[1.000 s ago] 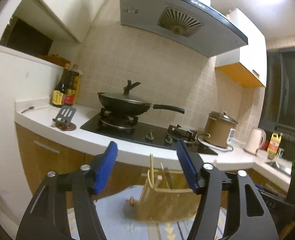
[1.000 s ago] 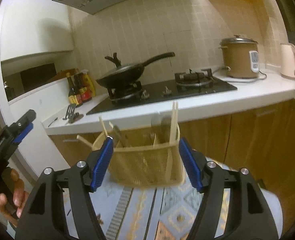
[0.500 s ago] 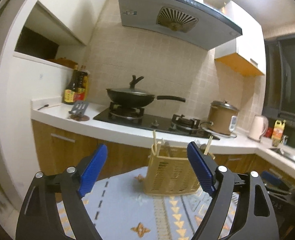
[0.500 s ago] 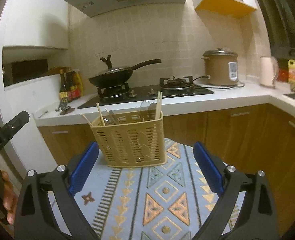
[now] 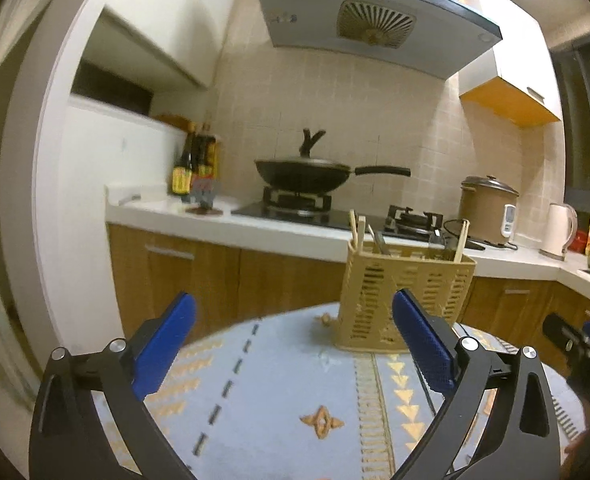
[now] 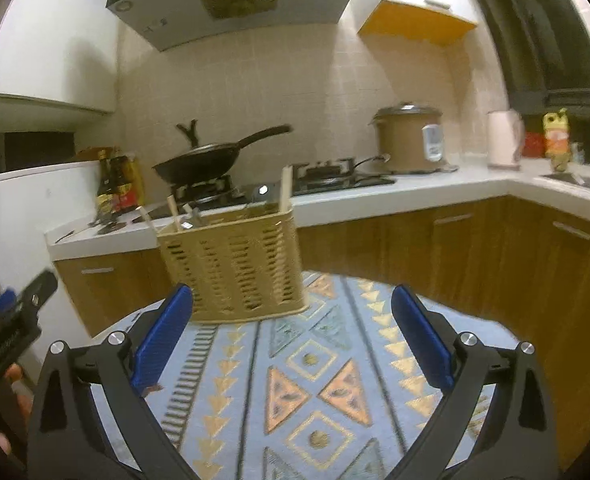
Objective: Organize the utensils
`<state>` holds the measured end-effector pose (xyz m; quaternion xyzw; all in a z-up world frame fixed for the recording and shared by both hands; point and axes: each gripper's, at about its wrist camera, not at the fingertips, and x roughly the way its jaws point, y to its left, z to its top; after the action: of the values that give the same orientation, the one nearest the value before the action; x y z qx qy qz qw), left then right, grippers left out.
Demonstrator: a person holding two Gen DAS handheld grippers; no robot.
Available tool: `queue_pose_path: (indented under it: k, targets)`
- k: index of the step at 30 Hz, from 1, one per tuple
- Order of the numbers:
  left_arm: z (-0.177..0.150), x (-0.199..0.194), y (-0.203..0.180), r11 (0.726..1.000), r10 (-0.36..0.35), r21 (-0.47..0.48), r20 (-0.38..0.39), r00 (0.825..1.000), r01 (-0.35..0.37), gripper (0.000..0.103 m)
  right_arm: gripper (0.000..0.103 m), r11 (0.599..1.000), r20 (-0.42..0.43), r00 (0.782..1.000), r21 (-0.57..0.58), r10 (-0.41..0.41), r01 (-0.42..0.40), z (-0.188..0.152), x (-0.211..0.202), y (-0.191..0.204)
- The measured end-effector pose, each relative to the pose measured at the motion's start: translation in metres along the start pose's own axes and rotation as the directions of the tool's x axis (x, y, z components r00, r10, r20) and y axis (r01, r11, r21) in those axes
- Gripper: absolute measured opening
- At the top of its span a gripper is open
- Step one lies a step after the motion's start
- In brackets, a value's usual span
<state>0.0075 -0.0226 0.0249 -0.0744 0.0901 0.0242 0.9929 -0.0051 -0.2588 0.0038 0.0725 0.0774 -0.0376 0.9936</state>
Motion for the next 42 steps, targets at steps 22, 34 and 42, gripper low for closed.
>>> queue_pose_path:
  k: [22, 34, 42]
  targets:
    - [-0.027, 0.020, -0.014, 0.995, -0.018, 0.096, -0.098, 0.995, 0.027, 0.095, 0.095, 1.000, -0.067, 0.998, 0.017, -0.007, 0.009, -0.006, 0.012, -0.013]
    - [-0.030, 0.019, -0.024, 0.989, -0.008, 0.148, -0.098, 0.995, 0.023, 0.095, 0.095, 1.000, -0.087, 0.996, 0.017, -0.003, 0.005, -0.008, 0.014, -0.011]
    - [-0.029, 0.021, -0.023, 0.990, -0.017, 0.137, -0.111, 0.994, 0.033, 0.095, 0.095, 0.999, -0.096, 0.995, 0.052, 0.010, -0.005, -0.008, 0.016, -0.017]
